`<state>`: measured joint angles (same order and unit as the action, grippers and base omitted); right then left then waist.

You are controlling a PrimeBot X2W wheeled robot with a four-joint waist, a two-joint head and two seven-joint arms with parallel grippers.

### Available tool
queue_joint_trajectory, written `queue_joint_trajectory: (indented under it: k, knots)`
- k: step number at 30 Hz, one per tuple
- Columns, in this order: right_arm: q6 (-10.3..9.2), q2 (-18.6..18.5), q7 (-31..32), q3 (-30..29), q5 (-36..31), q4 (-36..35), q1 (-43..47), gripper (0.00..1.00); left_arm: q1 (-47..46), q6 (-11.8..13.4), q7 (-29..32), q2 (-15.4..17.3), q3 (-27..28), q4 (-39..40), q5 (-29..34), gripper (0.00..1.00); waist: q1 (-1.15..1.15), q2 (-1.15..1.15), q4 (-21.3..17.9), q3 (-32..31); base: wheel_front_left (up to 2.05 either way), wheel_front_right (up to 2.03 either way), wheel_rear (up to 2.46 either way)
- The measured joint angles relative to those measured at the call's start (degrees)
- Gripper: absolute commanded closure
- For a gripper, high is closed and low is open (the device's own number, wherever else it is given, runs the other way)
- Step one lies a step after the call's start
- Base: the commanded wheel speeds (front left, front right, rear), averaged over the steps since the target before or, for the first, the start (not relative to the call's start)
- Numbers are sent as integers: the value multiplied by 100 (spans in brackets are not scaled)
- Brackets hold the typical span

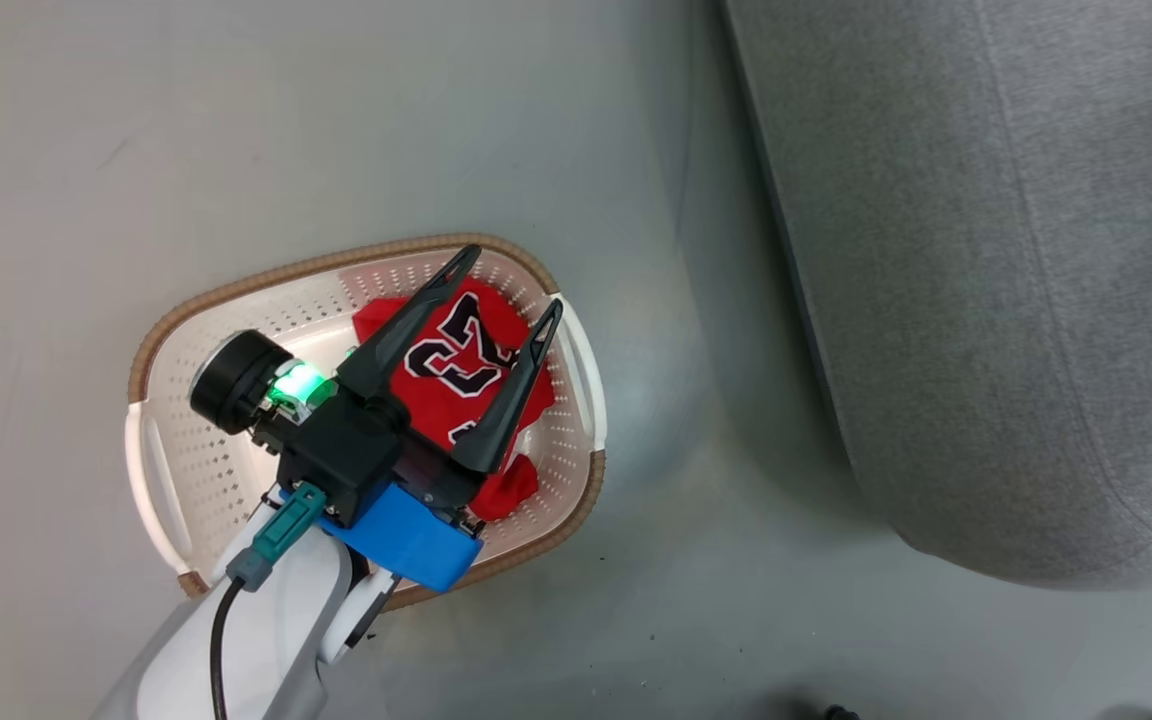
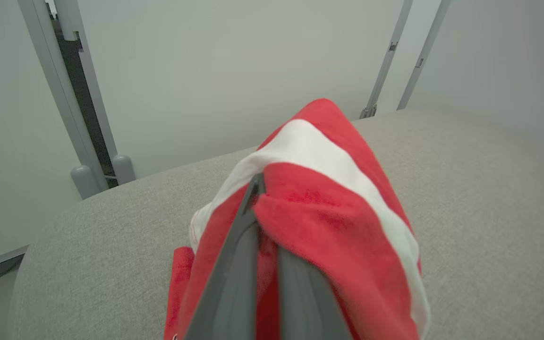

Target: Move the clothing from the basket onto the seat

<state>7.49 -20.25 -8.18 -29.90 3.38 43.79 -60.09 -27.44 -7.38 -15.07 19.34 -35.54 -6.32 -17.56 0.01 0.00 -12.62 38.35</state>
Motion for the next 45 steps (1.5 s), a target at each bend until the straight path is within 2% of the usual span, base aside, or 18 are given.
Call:
queue_joint_trajectory:
  k: [5, 9, 10, 11, 12, 13, 22, 28, 35, 45]
  knots:
    - [0, 53, -158, -134, -157, 402, 132, 100, 1, 0, 0, -21, -1, -29, -3, 0, 0, 0, 71, 25, 0, 0, 0]
    - [0, 9, -257, -164, -263, 566, 164, 87, 11, 0, 0, -57, 8, -74, -37, 0, -1, 0, 83, -82, 0, 0, 0]
    - [0, 11, -278, -167, -293, 587, 164, 75, 16, 0, 0, -63, 13, -86, -53, 0, 0, 0, 84, -109, 0, 0, 0]
    - [0, 15, -309, -176, -322, 609, 165, 51, 21, 0, 0, -71, 20, -99, -53, 0, 0, 0, 84, -136, 0, 0, 0]
    - [0, 23, -320, -177, -354, 636, 174, 9, 29, 0, 0, -88, 24, -114, -55, 0, 0, 0, 83, -166, 0, 0, 0]
    - [0, 34, -326, -168, -388, 660, 193, 0, 31, 0, 0, -113, 23, -124, -63, 0, -1, 0, 84, -200, 0, 0, 0]
    - [0, 88, -435, 193, -515, 633, 831, 0, 305, 0, 0, -470, 149, -275, -274, 0, -1, 0, 193, -764, 0, 0, 0]
    - [0, 219, -439, 606, -469, 230, 1610, 0, 689, 0, 0, -704, 345, -405, -402, 0, -1, 0, 354, -1404, 0, 0, 0]
    - [0, 576, -269, 1240, -258, -1051, 2856, 0, 1286, -1, -1, -898, 801, -521, -460, 0, -2, 0, 609, -2253, 0, 0, 0]
    - [0, 1180, 415, 1890, -60, -3126, 4662, 0, 2108, 0, -1, -1020, 1661, -692, -456, 0, -3, 0, 1086, -3225, 0, 0, 0]
